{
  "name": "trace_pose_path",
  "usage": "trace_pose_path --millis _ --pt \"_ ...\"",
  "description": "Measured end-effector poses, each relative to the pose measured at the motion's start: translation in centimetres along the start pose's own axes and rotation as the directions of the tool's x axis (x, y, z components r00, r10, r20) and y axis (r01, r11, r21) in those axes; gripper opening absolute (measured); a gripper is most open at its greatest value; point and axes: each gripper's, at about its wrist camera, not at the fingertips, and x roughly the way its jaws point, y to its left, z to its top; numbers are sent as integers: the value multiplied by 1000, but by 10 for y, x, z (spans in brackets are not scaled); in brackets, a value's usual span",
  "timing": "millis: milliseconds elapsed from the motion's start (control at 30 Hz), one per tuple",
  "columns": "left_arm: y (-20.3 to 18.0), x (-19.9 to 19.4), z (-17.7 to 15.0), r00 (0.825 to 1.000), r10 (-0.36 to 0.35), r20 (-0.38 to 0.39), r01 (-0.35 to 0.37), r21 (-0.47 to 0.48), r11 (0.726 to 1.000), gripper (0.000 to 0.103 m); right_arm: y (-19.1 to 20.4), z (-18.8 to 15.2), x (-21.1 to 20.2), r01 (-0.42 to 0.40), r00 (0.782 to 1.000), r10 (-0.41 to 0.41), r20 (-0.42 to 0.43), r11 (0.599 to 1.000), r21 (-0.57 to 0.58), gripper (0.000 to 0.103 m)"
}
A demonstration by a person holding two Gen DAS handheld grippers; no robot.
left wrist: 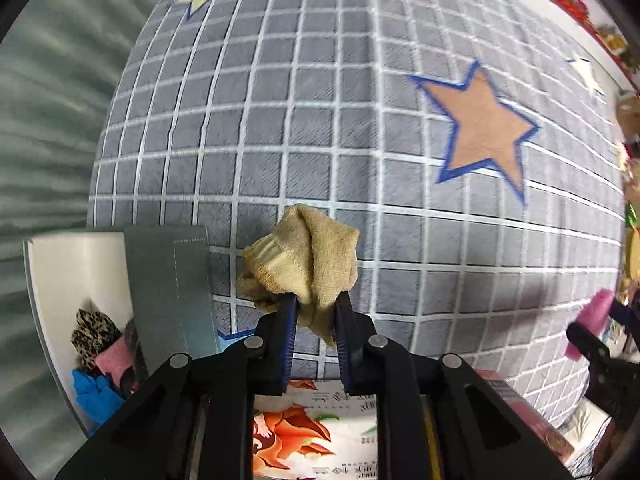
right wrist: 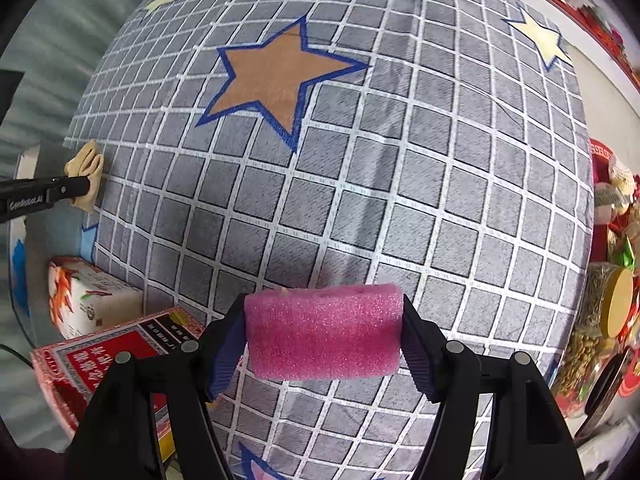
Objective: Organize soft objects
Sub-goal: 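Carry the beige knit item and pink sponge over the white box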
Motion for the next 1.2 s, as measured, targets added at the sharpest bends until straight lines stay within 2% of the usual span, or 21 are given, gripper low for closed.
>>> trace_pose_path --millis 100,400,633,767,1000,1200 --pt "-7 -14 0 999 -11 33 10 47 999 20 -9 -8 -15 -2 1000 2 16 1000 20 71" --pt "-79 -69 -26 990 -70 121 46 194 980 20 -26 -29 -45 -12 997 4 73 993 113 71" --pt "-131 -95 -43 980 -119 162 56 347 936 20 -33 -52 -59 -17 993 -6 114 981 195 71" --pt "-167 -105 -63 977 -138 165 48 457 888 20 -41 -68 -66 -16 992 -15 128 972 234 71" --pt "-225 -121 -106 968 -206 145 68 635 769 20 -60 -99 -72 -11 990 -32 137 952 307 71" --pt "-254 -120 -141 970 -220 101 77 732 677 20 -73 -125 -73 17 990 -61 125 946 323 71"
